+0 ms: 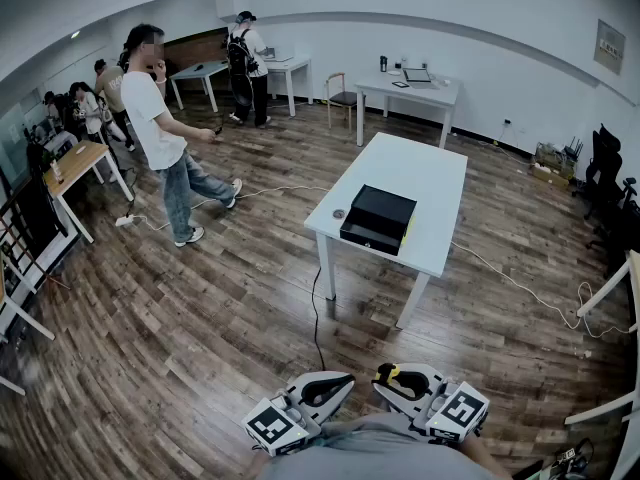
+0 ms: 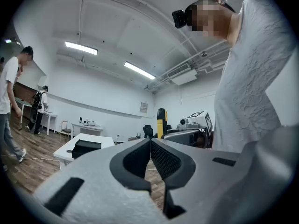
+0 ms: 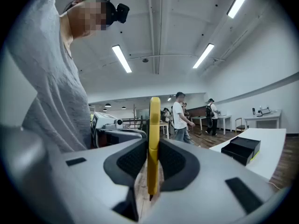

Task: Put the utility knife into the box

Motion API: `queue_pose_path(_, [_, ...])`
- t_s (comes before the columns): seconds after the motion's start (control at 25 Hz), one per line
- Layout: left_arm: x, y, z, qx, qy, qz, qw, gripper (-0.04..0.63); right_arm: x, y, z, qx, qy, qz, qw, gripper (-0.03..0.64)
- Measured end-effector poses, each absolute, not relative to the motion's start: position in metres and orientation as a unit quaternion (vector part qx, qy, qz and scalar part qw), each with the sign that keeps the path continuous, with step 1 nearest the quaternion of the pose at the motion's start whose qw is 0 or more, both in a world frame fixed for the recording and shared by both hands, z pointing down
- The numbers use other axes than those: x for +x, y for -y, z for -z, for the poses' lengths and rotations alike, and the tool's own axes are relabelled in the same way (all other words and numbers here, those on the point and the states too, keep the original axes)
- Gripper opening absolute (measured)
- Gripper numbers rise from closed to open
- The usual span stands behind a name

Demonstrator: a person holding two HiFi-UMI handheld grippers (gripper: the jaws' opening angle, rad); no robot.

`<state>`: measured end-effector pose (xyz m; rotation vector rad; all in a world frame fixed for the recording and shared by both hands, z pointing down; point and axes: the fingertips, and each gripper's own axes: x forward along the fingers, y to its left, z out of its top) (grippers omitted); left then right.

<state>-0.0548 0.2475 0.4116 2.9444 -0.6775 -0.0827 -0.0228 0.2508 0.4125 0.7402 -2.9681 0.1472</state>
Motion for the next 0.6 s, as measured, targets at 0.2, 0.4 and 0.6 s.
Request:
queue_pose_path(0.2, [-0.058,-0.245,-0.426,0.976,0.215,0.019,0.034,0.018,-0.026,-0.250,-0.414,0.238,0.969,-0.049,0.044,0.089])
queue_pose_path(0.4, [-0.059,-0.243,-0.416,0.972,0.224,0.024,0.069,0.018,-0.029,-0.248,-0.414,0.238,0.968,-0.055,0.046,0.089])
queue_pose_path(0.6, [-0.065,-0.239,-0.425,0.974,0.220,0.021,0.049,0.017,-0.034,-0.243,-0.412,0.237,0.969,-0.051,0.046,0.089])
